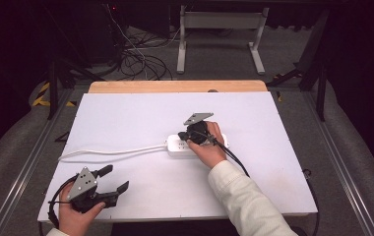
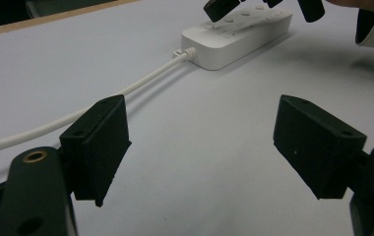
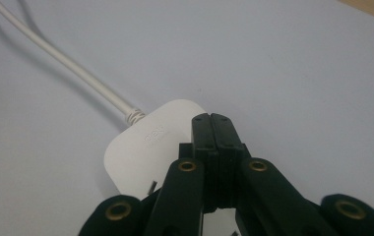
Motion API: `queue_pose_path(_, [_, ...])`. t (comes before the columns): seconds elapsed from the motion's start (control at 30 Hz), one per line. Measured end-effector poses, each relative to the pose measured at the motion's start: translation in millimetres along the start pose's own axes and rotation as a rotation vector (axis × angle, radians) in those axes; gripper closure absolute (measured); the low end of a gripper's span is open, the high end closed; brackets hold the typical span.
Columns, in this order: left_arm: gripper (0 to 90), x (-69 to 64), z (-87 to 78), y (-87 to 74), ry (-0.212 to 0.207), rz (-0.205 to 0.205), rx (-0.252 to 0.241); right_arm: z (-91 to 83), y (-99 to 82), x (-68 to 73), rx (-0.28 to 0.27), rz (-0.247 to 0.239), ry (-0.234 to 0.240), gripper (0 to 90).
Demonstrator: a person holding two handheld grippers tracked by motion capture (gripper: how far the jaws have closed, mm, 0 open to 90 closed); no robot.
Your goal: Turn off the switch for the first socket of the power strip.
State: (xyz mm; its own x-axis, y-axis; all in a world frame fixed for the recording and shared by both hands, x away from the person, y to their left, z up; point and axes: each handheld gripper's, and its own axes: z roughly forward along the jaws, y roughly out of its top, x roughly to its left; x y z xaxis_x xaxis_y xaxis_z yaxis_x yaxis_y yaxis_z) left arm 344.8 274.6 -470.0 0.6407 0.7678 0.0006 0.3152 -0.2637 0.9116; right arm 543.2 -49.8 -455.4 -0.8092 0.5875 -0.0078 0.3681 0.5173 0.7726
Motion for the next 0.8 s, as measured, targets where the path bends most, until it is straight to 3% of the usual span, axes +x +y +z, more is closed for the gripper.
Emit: queue_pose_path(0.8, [21.7, 0.1, 0.1, 0.0, -0.001, 0.003, -0.001, 6.7, -1.9, 0.3, 0.014, 0.005, -0.02, 90.0])
